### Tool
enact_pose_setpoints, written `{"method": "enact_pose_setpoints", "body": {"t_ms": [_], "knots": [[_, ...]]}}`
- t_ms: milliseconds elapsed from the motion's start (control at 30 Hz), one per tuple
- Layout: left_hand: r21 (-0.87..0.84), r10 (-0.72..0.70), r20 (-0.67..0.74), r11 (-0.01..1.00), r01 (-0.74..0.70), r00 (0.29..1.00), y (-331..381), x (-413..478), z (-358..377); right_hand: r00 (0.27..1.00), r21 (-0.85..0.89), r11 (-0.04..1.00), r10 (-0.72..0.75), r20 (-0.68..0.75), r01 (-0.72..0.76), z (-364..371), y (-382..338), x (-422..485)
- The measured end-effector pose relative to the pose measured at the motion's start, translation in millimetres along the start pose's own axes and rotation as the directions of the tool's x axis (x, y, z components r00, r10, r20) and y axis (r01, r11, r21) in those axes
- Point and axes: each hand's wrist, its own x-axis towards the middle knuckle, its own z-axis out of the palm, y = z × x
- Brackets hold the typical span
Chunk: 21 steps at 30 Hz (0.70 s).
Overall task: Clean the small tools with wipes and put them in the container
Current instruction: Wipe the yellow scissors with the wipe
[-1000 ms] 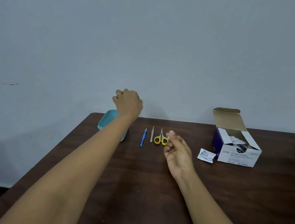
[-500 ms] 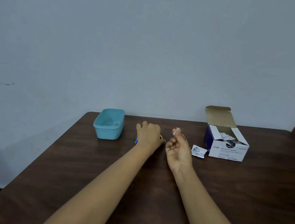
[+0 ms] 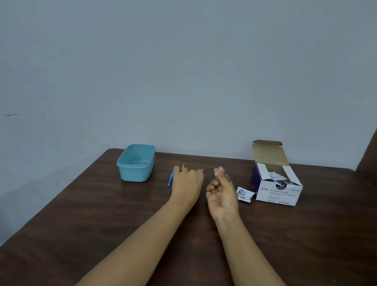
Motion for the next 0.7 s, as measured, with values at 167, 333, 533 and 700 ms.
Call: {"method": "enact_pose_setpoints", "body": {"t_ms": [167, 333, 533, 700], "knots": [[-0.576, -0.318, -0.136, 0.796, 0.186, 0.938, -4, -13, -9, 1.000, -0.051, 0.998, -0.021, 0.002, 0.022, -3, -2, -12], [-0.972, -0.555, 0.126, 0.098, 0.215, 0.822, 0, -29, -25, 0.998, -0.206, 0.977, -0.061, 0.007, 0.061, -7, -6, -33], [-0.894, -0.398, 0.363, -0.404, 0.194, 0.843, 19, -65, -31, 0.988, -0.341, 0.938, -0.011, 0.155, 0.064, -20, -17, -63], [-0.829, -0.362, 0.453, -0.507, 0.236, 0.815, 33, -99, -36, 0.970, -0.501, 0.857, 0.004, 0.244, 0.122, -29, -23, -85]]}}
